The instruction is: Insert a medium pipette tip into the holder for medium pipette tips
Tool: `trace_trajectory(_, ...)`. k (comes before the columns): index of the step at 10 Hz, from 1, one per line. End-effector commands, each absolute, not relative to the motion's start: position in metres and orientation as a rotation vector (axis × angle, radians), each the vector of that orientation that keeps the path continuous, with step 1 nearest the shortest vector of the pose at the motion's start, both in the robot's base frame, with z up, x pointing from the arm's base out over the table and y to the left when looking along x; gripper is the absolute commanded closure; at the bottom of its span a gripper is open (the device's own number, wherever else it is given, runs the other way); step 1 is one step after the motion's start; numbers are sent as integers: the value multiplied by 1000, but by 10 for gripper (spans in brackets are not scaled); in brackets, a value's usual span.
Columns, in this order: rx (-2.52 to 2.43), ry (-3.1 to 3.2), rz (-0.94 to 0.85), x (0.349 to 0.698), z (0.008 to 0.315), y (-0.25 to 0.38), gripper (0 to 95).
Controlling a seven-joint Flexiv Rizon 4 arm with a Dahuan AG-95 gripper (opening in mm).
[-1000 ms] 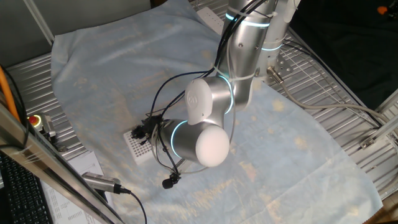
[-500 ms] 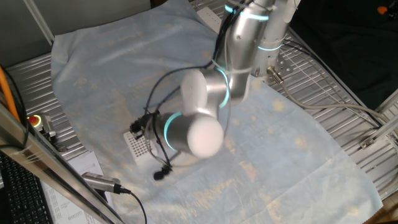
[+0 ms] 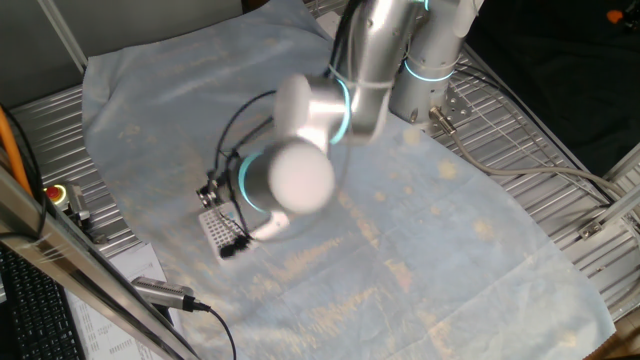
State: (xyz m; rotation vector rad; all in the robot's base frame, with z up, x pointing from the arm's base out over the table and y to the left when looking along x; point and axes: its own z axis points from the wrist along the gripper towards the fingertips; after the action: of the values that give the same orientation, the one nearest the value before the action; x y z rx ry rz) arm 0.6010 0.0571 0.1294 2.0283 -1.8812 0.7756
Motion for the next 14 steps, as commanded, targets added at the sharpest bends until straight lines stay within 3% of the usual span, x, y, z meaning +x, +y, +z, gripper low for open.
trace_trajectory(1, 1761, -2366, 474, 600, 137, 46, 950)
trace_trajectory(2, 1502, -2618, 320, 597, 142, 37, 950)
trace_trajectory(6, 685, -3017, -2, 589, 152, 11, 950)
trace_trajectory(11, 249, -3080, -246, 568, 161, -27, 950)
trace_trajectory(14, 262, -3088, -234, 560, 160, -40, 950)
